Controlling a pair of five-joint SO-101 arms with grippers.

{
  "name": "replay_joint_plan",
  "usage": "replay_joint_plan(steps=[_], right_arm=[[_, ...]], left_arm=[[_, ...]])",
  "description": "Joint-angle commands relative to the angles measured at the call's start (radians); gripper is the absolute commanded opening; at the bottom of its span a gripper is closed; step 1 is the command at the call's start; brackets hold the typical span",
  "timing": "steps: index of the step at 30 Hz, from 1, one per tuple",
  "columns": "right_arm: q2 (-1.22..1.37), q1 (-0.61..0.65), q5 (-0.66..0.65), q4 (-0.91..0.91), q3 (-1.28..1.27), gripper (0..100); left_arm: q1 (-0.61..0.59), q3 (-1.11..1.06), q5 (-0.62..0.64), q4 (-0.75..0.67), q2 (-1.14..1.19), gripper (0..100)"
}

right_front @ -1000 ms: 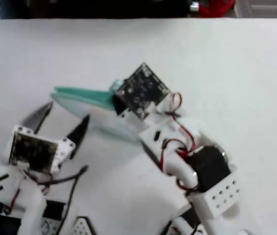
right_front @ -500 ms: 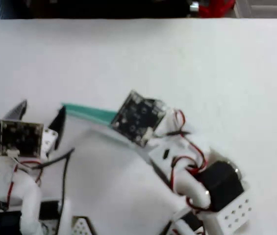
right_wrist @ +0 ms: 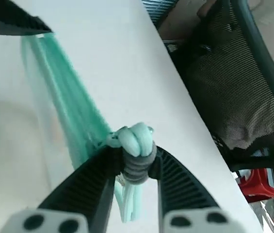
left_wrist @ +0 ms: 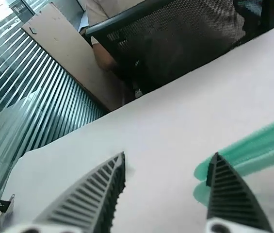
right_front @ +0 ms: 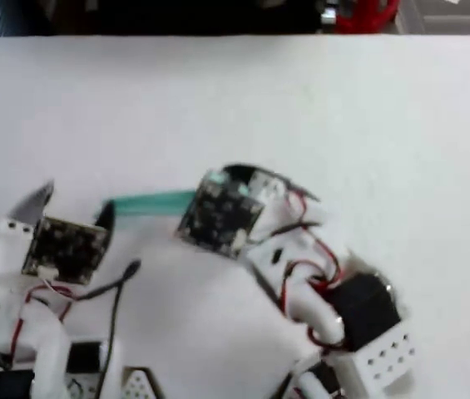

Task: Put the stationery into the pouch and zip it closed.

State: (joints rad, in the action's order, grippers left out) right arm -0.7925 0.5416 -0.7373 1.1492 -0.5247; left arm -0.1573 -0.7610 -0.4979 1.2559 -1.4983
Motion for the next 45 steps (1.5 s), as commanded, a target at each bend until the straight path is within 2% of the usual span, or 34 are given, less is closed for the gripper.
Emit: replay_joint_plan(steps=[1,4,7,14,20,23,28,32,35,39,45], right_arm=[[0.205,-0.15,0.009,-0.117,-0.086,1.9],[0.318,-0.219,0.081,-0.275,-0.051,1.9],[0.475,-0.228,0.086,-0.361,-0.014,1.9],[0.809,-0.208,0.084,-0.369,0.149,1.9],[1.009,-0.168,-0.166,-0.363,0.178,1.9],[1.095,-0.197,-0.204,-0.357,0.233,1.9],[1.148,-0.219,-0.207,-0.251,0.334,1.9],[1.158,-0.191,-0.206,-0.13,0.338,1.9],[1.158,-0.163,-0.203,-0.015,0.338,1.9],[1.153,-0.183,-0.196,-0.039,0.344,1.9],[1.055,-0.294,-0.005,-0.191,0.342,1.9]], left_arm=[[0.013,-0.02,0.107,-0.057,0.022,28],[0.013,-0.028,0.181,-0.11,0.022,28],[0.015,-0.052,0.203,-0.157,0.027,28],[0.036,-0.212,0.235,-0.295,0.027,28],[0.036,-0.417,0.241,-0.463,0.027,28],[0.036,-0.46,0.242,-0.477,0.027,28],[0.036,-0.502,0.302,-0.491,0.022,28],[0.028,-0.631,0.365,-0.644,0.022,28],[0.028,-0.698,0.367,-0.7,0.022,28],[0.027,-0.7,0.362,-0.698,0.022,28],[-0.016,-0.706,0.362,-0.697,0.022,28]])
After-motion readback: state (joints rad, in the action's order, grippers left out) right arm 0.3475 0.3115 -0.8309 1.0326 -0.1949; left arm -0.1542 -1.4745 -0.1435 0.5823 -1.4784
